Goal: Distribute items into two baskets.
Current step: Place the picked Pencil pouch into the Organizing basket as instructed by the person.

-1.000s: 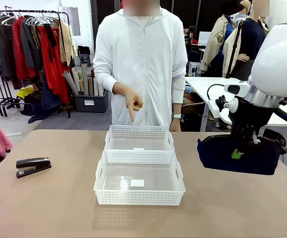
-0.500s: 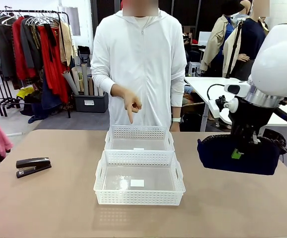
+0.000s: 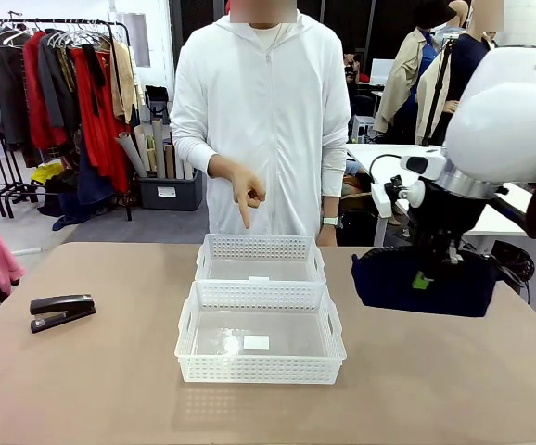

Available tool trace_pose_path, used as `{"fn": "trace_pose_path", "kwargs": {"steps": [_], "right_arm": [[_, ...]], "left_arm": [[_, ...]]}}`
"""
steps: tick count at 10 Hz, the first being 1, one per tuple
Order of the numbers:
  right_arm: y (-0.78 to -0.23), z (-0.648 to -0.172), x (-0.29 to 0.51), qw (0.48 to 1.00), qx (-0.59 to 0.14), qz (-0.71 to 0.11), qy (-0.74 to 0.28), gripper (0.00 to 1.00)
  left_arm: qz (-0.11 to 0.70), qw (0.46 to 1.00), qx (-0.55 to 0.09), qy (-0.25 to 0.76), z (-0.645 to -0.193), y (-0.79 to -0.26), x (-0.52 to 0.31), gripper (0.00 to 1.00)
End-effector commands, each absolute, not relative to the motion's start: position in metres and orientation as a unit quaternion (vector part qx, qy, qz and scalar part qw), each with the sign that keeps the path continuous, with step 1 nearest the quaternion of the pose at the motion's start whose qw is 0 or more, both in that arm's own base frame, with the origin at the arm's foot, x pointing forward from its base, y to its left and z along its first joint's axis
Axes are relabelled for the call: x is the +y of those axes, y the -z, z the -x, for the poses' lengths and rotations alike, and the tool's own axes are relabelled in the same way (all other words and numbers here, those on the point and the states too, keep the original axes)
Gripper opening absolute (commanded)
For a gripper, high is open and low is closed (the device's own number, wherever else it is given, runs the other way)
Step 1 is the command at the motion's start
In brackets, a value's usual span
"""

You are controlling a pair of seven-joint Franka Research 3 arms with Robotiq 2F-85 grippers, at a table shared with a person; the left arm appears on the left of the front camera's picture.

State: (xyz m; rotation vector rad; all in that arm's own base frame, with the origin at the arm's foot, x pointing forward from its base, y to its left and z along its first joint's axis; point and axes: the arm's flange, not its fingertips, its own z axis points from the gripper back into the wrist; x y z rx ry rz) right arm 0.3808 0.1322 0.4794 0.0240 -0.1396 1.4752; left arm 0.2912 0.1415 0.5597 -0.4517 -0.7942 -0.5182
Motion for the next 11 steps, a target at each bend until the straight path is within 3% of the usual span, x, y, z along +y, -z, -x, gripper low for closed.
{"fn": "trace_pose_path", "kwargs": {"steps": [1,6,11], "right_arm": [[-0.477,-0.404,0.148,0.714,-0.079,-0.015,-0.696,0.0],[-0.477,-0.466,0.205,0.665,-0.073,0.044,-0.742,0.0],[-0.47,-0.496,0.259,0.64,-0.075,0.023,-0.765,0.0]], "left_arm": [[0.22,0.861,-0.383,0.252,-0.292,-0.56,0.142,1.0],[0.22,0.861,-0.383,0.252,-0.292,-0.56,0.142,1.0],[0.22,0.861,-0.383,0.252,-0.292,-0.56,0.142,1.0]]}}
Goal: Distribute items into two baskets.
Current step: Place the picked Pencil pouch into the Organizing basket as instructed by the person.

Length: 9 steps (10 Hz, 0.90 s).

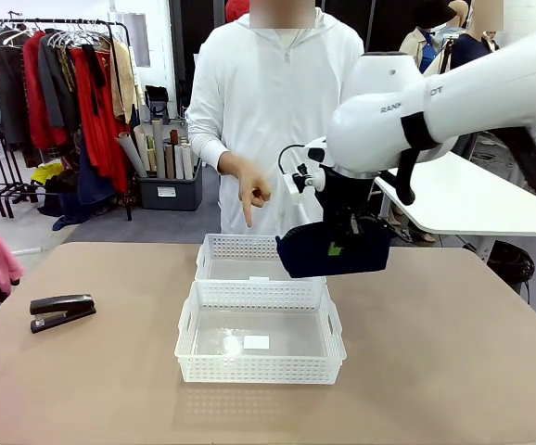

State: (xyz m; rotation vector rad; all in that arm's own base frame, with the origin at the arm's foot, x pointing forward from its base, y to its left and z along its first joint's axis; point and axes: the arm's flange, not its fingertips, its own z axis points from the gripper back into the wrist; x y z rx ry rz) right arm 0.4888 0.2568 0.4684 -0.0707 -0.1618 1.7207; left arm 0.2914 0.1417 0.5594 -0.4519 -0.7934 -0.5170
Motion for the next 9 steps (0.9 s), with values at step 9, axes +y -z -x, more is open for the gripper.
{"fn": "trace_pose_path", "kwargs": {"steps": [9], "right_arm": [[-0.436,-0.577,0.327,0.606,-0.14,0.033,-0.783,0.0]], "left_arm": [[0.22,0.861,-0.383,0.252,-0.292,-0.56,0.142,1.0]]}}
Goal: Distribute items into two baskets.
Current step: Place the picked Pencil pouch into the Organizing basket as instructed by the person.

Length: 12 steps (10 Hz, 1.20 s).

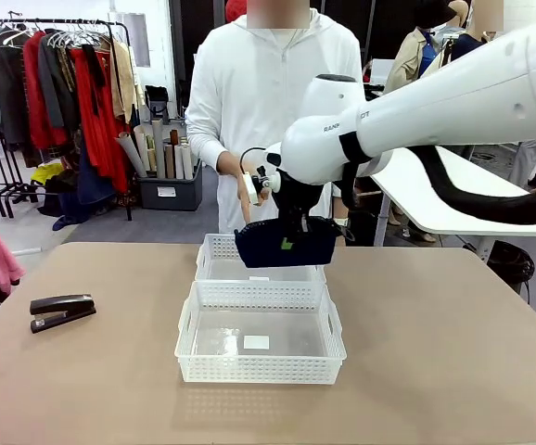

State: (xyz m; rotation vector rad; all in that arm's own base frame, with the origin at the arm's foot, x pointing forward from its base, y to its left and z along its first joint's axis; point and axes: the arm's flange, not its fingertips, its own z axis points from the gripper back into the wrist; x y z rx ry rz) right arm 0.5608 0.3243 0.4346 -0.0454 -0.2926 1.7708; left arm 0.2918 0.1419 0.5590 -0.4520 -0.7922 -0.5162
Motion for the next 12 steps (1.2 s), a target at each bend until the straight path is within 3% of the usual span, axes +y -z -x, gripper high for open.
{"fn": "trace_pose_path", "kwargs": {"steps": [1,5,12], "right_arm": [[-0.434,-0.588,0.331,0.605,-0.149,0.031,-0.782,0.0],[-0.414,-0.631,0.344,0.586,-0.164,0.015,-0.793,0.0],[-0.352,-0.651,0.37,0.618,-0.138,0.015,-0.774,0.0]], "left_arm": [[0.22,0.861,-0.383,0.252,-0.292,-0.56,0.142,1.0],[0.22,0.861,-0.383,0.252,-0.292,-0.56,0.142,1.0],[0.22,0.861,-0.383,0.252,-0.292,-0.56,0.142,1.0]]}}
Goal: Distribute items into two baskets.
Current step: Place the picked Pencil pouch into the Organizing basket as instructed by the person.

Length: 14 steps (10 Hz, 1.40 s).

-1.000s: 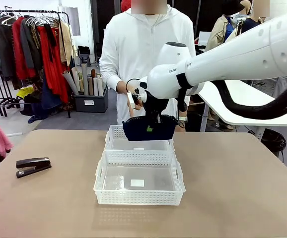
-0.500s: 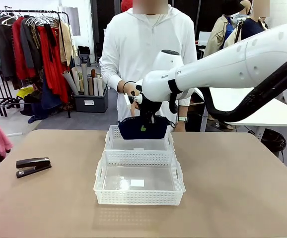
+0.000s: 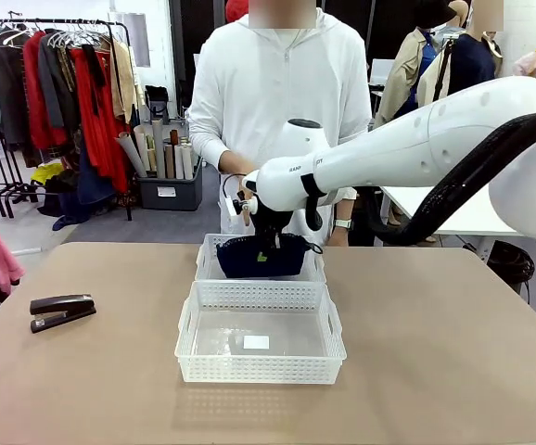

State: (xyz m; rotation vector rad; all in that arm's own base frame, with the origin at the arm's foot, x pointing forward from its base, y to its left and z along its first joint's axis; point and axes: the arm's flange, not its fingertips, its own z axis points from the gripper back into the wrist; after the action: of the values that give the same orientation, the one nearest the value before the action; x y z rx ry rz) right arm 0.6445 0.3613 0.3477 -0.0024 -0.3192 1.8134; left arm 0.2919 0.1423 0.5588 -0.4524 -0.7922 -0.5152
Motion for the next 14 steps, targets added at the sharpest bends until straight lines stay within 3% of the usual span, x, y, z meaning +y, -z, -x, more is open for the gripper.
{"fn": "trace_pose_path", "kwargs": {"steps": [1,4,5,9,10,14], "right_arm": [[-0.344,-0.651,0.373,0.62,-0.131,0.011,-0.773,0.0],[-0.337,-0.65,0.376,0.621,-0.125,0.006,-0.774,0.0],[-0.337,-0.65,0.377,0.621,-0.123,0.001,-0.774,0.07],[-0.35,-0.648,0.374,0.642,-0.104,-0.018,-0.759,0.85],[-0.364,-0.644,0.372,0.65,-0.105,-0.028,-0.752,1.0],[-0.406,-0.624,0.359,0.676,-0.083,-0.04,-0.731,1.0]], "left_arm": [[0.22,0.861,-0.383,0.252,-0.292,-0.56,0.142,1.0],[0.22,0.861,-0.383,0.252,-0.292,-0.56,0.142,1.0],[0.22,0.861,-0.383,0.252,-0.292,-0.56,0.142,1.0],[0.22,0.861,-0.383,0.252,-0.292,-0.56,0.142,1.0],[0.22,0.861,-0.383,0.252,-0.292,-0.56,0.142,1.0],[0.22,0.861,-0.383,0.252,-0.292,-0.56,0.142,1.0]]}}
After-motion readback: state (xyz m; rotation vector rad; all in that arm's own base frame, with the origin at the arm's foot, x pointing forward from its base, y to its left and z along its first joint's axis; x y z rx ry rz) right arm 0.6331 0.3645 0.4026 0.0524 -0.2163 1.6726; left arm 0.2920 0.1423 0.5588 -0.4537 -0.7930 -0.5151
